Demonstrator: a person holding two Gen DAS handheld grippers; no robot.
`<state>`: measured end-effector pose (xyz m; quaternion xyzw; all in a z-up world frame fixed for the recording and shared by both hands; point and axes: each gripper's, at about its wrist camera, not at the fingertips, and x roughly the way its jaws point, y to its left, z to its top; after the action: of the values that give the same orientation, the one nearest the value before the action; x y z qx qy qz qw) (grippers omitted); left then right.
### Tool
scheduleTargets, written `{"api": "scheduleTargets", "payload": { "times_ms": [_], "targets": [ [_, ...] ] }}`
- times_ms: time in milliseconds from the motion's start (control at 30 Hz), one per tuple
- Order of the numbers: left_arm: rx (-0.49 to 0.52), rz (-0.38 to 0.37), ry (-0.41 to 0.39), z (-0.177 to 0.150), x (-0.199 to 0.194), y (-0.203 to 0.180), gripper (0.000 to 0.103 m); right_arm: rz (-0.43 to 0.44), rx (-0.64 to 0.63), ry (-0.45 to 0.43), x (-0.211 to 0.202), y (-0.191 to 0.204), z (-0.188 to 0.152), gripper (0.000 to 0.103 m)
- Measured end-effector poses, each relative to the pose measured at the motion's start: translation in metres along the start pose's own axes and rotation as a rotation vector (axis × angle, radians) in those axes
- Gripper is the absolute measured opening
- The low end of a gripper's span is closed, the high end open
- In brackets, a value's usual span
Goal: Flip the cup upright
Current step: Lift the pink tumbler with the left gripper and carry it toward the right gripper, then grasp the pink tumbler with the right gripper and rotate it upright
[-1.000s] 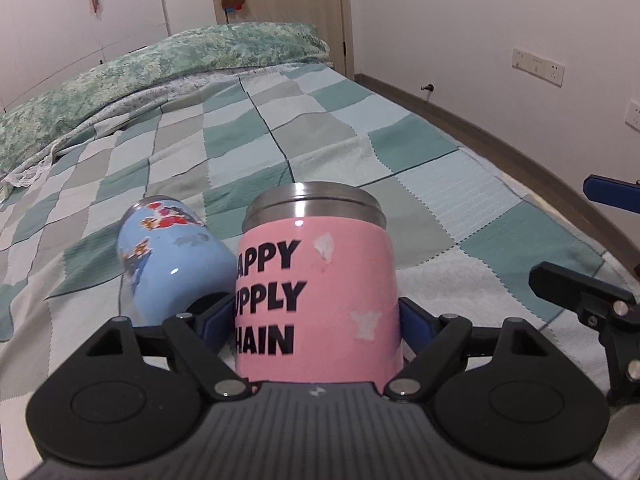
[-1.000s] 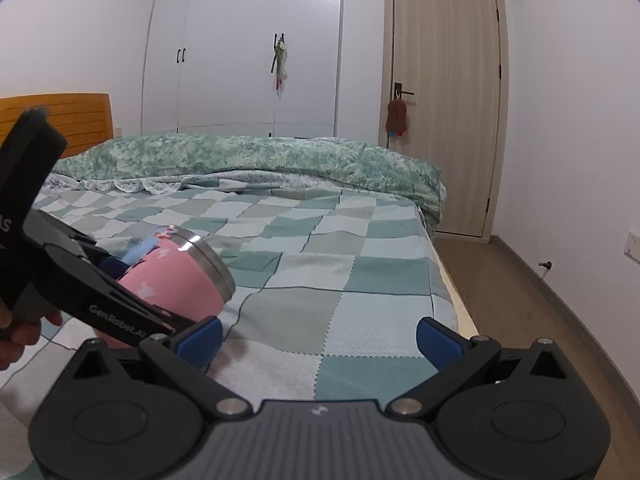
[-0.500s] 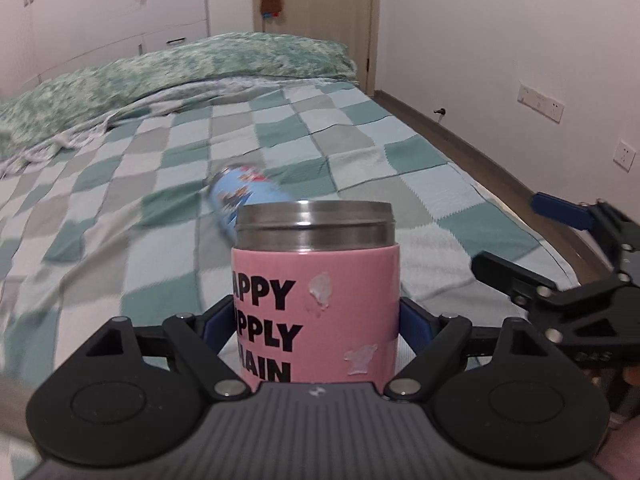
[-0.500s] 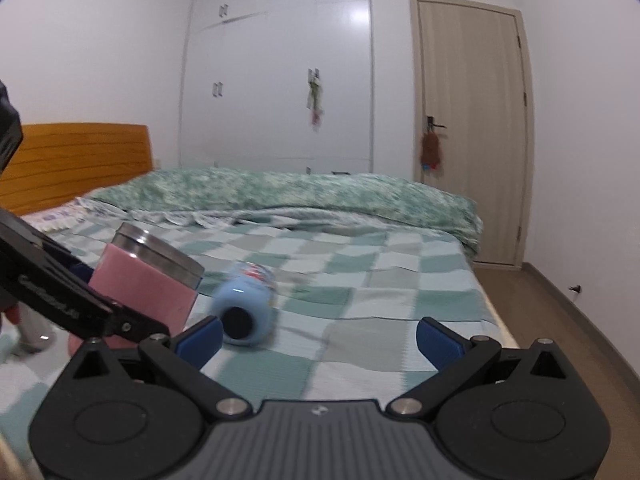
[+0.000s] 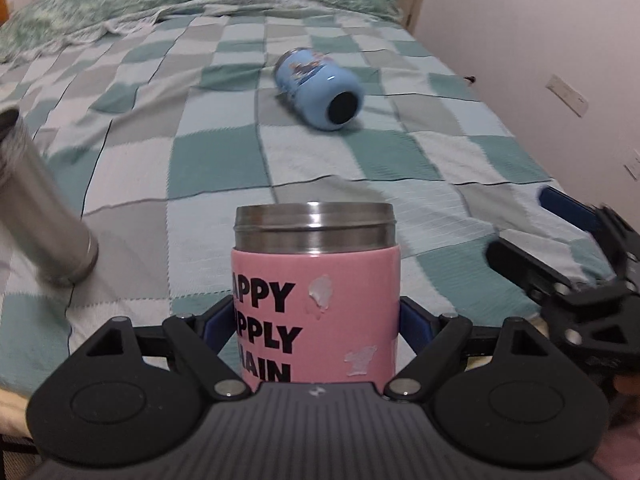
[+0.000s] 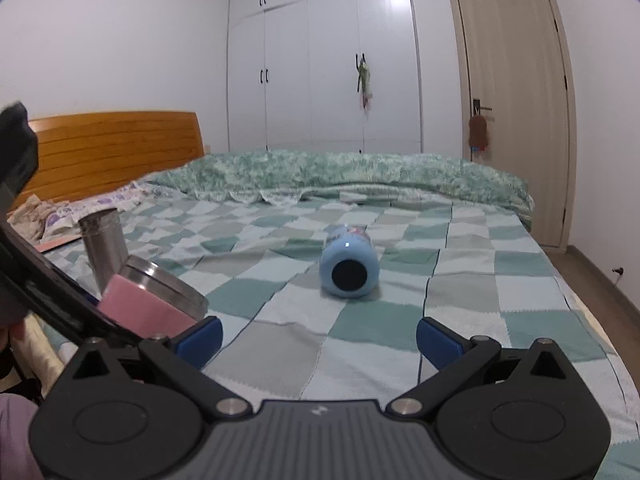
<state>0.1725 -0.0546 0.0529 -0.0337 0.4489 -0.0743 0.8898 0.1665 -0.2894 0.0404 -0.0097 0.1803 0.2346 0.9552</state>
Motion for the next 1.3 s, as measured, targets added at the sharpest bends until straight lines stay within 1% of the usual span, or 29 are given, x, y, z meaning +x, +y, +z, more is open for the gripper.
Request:
{"api": "scheduleTargets", "payload": {
  "times_ms": [133, 333, 367, 400, 533, 700, 767, 900, 1067, 1200, 1300],
  "targets": [
    [-0.005, -0.005, -0.028, 0.0, 0.007, 0.003, 0.085, -0.038, 0.002, 0.039, 0.0, 0.001, -0.005, 0.103],
    [0.052, 0.012, -0.065, -0.003, 0.023, -0.003, 0.087, -0.079, -0.01, 0.071, -0.003, 0.005, -0.008, 0.103],
    [0.067, 0.021, -0.074, -0.003, 0.023, -0.004, 0.096, -0.083, -0.012, 0.072, -0.003, 0.006, -0.007, 0.103],
    [0.078, 0.023, -0.085, -0.004, 0.021, -0.004, 0.103, -0.085, -0.016, 0.074, -0.003, 0.007, -0.005, 0.103],
    [0.099, -0.019, -0.171, -0.006, -0.003, 0.003, 0.103, -0.084, -0.049, 0.082, -0.005, 0.017, 0.004, 0.103],
    [0.109, 0.003, -0.291, -0.011, -0.035, 0.024, 0.103, -0.054, -0.06, 0.078, -0.004, 0.039, 0.019, 0.103],
    [0.105, 0.016, -0.318, -0.016, -0.043, 0.037, 0.103, -0.035, -0.077, 0.091, 0.001, 0.052, 0.025, 0.103],
    [0.082, 0.039, -0.337, -0.024, -0.051, 0.065, 0.103, 0.036, -0.063, 0.139, 0.017, 0.08, 0.035, 0.103],
    [0.081, 0.062, -0.377, -0.037, -0.062, 0.099, 0.103, 0.088, -0.025, 0.235, 0.045, 0.107, 0.043, 0.103],
    [0.092, 0.085, -0.397, -0.047, -0.062, 0.118, 0.103, 0.096, 0.025, 0.29, 0.067, 0.117, 0.052, 0.103],
    [0.099, 0.085, -0.395, -0.052, -0.059, 0.128, 0.103, 0.083, 0.096, 0.367, 0.084, 0.115, 0.055, 0.103]
  ]
}}
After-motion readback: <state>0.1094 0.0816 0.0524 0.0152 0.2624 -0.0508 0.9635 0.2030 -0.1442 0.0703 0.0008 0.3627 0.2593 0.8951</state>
